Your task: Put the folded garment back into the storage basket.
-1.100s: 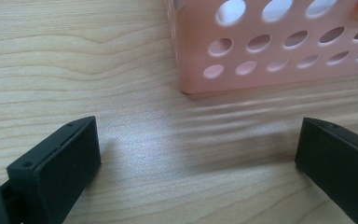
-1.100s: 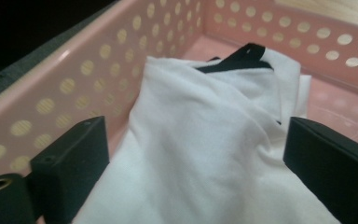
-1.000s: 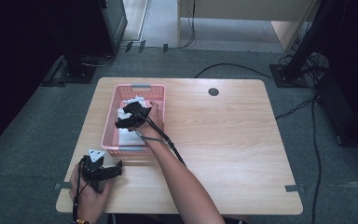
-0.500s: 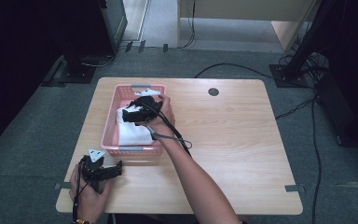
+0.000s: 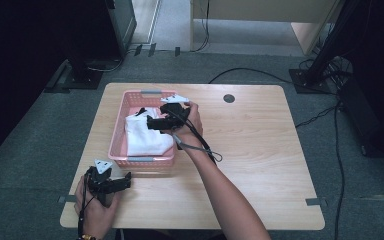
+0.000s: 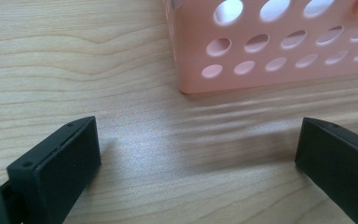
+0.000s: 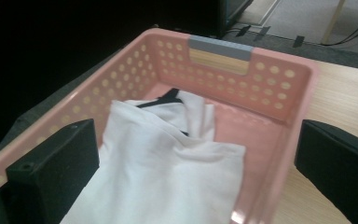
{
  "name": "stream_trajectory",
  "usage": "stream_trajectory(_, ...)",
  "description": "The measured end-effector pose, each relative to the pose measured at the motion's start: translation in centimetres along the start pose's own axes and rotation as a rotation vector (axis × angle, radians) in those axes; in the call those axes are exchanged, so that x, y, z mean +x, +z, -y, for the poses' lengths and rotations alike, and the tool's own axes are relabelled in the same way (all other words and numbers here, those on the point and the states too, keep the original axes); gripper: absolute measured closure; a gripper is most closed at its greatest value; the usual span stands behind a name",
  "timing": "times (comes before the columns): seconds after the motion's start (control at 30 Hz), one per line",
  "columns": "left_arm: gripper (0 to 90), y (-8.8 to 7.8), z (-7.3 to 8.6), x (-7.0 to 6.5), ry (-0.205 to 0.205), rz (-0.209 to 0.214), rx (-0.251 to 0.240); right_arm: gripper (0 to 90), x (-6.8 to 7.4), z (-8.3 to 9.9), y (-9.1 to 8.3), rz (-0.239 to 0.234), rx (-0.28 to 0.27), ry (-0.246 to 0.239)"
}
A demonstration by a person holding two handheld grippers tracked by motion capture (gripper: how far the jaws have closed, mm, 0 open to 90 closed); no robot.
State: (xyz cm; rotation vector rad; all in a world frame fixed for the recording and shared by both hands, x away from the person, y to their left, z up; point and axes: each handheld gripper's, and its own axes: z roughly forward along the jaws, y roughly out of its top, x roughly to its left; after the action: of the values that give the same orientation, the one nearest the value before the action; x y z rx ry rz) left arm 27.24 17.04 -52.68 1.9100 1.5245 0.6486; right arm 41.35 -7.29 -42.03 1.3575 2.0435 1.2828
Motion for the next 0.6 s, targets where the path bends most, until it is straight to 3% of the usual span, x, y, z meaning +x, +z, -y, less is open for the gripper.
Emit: stream_trajectory(0.6,0.0,0.0,0.0,0.0,0.000,0.001,0.000,0.0,-5.2,2.2,-2.0,0.095,-0.002,0.039)
